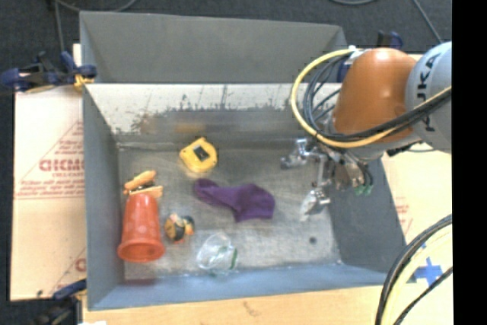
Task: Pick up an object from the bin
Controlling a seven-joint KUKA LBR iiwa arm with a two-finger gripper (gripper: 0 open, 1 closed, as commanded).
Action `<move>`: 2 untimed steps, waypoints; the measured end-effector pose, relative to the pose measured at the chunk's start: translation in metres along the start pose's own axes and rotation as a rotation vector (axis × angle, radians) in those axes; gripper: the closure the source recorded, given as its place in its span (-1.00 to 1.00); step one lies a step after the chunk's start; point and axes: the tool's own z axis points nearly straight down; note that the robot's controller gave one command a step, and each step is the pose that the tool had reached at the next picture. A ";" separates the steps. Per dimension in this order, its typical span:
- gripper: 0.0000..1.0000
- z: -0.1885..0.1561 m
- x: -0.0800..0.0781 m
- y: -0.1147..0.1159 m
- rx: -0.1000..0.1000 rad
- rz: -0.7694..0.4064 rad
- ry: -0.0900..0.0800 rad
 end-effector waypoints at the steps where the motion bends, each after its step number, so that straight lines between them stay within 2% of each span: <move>1: -1.00 0.049 0.003 0.007 0.000 -0.006 -0.012; 2: -1.00 0.077 -0.020 0.028 -0.001 -0.120 0.003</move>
Offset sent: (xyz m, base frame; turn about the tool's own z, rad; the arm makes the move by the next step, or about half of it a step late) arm 0.0440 0.0621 -0.0738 -0.2708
